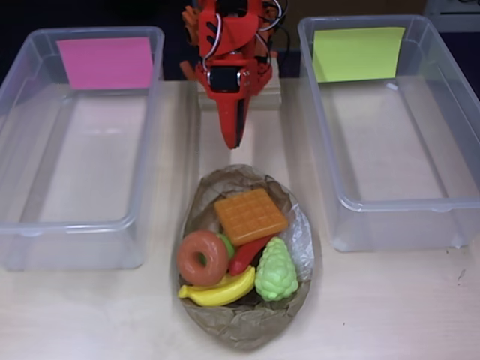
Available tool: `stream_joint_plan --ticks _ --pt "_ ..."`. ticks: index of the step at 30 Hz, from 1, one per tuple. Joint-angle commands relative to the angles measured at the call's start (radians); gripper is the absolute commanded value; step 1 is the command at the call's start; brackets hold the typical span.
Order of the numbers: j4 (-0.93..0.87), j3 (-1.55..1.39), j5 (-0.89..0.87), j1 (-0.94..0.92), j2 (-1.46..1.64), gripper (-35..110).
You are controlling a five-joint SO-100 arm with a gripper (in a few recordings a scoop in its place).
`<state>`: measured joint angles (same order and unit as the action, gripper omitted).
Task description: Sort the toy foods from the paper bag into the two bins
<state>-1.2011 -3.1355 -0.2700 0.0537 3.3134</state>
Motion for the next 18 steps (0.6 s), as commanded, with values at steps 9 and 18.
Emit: stream_joint_plan --ticks 9,18 --pt "-0.014 -0.006 -0.003 -0.066 0.012 0" --pt "-0.015 0.155 0.009 -0.057 0.017 0"
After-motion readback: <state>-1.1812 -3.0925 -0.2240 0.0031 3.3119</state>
